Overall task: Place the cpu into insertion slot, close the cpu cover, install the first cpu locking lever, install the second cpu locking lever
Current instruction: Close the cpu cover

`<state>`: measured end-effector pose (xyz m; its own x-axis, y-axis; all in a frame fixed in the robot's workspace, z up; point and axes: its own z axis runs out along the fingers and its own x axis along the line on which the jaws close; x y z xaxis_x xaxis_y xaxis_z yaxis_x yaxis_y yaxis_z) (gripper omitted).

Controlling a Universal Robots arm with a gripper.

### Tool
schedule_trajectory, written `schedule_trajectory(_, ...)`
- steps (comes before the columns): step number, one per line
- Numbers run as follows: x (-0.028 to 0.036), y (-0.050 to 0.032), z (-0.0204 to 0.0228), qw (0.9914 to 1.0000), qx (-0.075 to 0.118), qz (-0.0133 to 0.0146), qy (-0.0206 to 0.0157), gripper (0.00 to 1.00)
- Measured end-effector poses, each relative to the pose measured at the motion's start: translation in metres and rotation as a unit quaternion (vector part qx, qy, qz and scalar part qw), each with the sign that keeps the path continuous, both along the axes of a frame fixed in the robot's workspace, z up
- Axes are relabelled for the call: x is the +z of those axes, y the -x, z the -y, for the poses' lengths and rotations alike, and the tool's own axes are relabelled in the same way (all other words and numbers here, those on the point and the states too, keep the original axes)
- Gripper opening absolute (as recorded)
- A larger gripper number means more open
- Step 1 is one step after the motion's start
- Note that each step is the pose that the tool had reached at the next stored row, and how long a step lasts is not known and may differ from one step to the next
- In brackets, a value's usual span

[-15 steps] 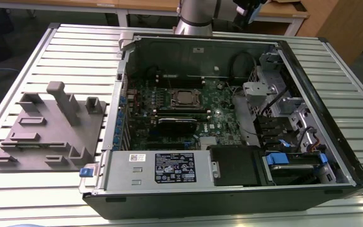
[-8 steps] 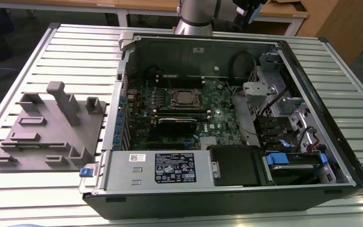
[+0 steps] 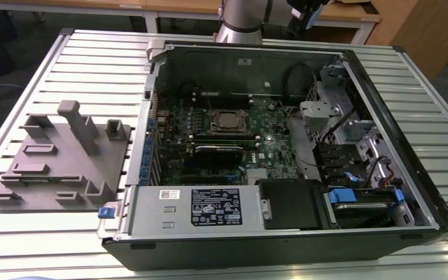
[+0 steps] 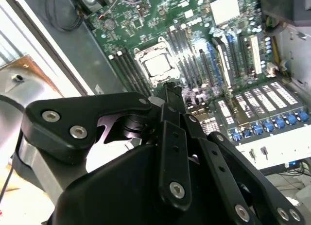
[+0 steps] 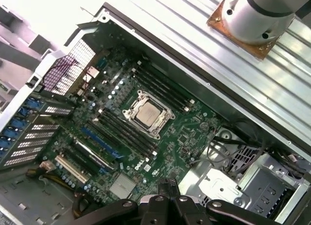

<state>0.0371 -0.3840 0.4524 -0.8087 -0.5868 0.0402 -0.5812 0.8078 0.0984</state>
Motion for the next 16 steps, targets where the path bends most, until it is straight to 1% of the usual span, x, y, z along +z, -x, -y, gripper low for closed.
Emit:
schedule_trajectory(1,-0.0004,0.0000,0.0007,0.99999,0.000,0.0001,-0.0035,0.10)
schedule_trajectory(2,-0.0007,0.0000,0.0009,0.99999,0.000,0.0002,-0.0050,0.10)
schedule_trajectory(6,-0.0006,0.0000,0.0008,0.99999,0.000,0.0001,-0.0054,0.10)
schedule_trajectory(8,-0.0006,0.0000,0.0008,0.99997,0.000,0.0001,-0.0072,0.10)
schedule_trajectory(11,-0.0007,0.0000,0.0008,0.99997,0.000,0.0001,-0.0078,0.10)
schedule_trajectory(16,-0.0028,0.0000,0.0009,0.99997,0.000,0.0001,-0.0077,0.10)
